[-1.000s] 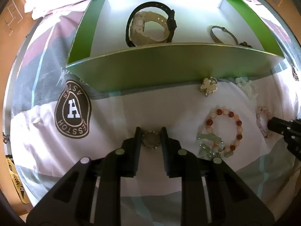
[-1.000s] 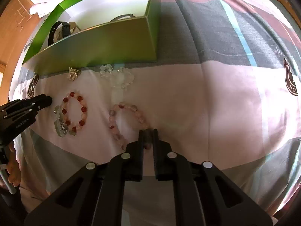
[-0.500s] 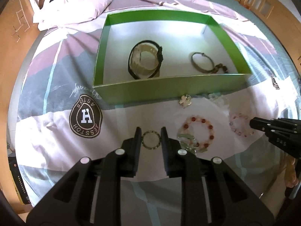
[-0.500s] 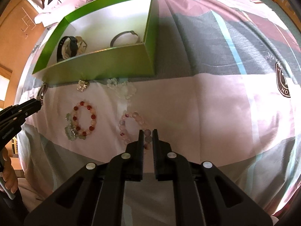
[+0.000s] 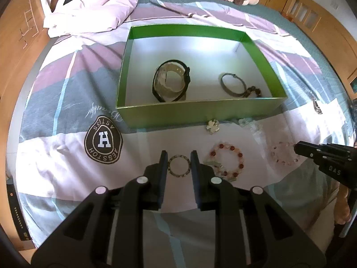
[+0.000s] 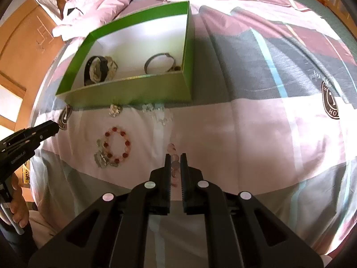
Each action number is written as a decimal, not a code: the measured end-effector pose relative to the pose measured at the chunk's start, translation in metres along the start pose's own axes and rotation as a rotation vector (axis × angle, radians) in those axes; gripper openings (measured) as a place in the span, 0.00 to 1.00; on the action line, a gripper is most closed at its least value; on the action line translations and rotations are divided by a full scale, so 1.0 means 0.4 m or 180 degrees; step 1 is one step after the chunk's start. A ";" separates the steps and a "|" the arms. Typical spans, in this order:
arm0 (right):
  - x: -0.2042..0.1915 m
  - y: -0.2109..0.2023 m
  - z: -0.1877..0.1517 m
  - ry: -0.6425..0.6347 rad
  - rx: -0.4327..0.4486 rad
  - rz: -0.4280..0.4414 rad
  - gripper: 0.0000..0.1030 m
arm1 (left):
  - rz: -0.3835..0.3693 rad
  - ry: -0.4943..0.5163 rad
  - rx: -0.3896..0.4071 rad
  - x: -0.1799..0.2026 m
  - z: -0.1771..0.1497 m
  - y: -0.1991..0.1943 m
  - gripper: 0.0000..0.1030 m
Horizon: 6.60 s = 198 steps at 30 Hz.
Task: Organize jewelry
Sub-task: 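Close the right tool on the pink bead bracelet, then carry the silver ring and pink bracelet with both tools over the green box, then open both tools to drop the ring and pink bracelet into the box, then move both open tools back to the jewelry lying before the box, then grasp the green pendant with the left tool while the right tool grasps the red bead bracelet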
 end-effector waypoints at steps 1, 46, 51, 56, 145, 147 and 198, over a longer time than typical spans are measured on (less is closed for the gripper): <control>0.000 -0.005 0.003 0.0003 0.0023 0.0003 0.08 | -0.0009 -0.0001 0.0013 0.001 0.001 -0.004 0.20; -0.035 0.126 0.263 -0.0133 0.0127 -0.0293 0.07 | 0.0281 -0.0226 -0.0206 -0.058 0.173 0.202 0.20; -0.029 0.158 0.257 -0.0066 -0.0024 -0.0246 0.07 | 0.0314 -0.0282 -0.0223 -0.066 0.173 0.204 0.47; -0.023 0.159 0.256 0.0056 -0.0094 -0.0143 0.08 | 0.0120 -0.0482 -0.0236 -0.086 0.178 0.198 0.59; -0.030 0.110 0.073 0.0185 -0.0218 0.0388 0.67 | -0.0518 -0.0245 -0.0067 0.077 -0.017 -0.020 0.07; -0.040 0.116 0.067 0.0159 -0.0254 0.0409 0.67 | -0.0489 -0.0259 -0.0088 0.066 -0.026 -0.020 0.07; -0.166 0.129 0.038 -0.0625 -0.0090 0.0015 0.07 | 0.0177 -0.0297 -0.0435 -0.043 -0.068 0.133 0.17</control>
Point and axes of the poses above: each gripper's, at about its wrist camera, not at the fingertips, and y roughly the way its jaws point, x to its right, z to its top, the point moved 4 cm from there along y, roughly the way its jaws point, and after that the axes turned 6 degrees about x, right-handed, at the moved point
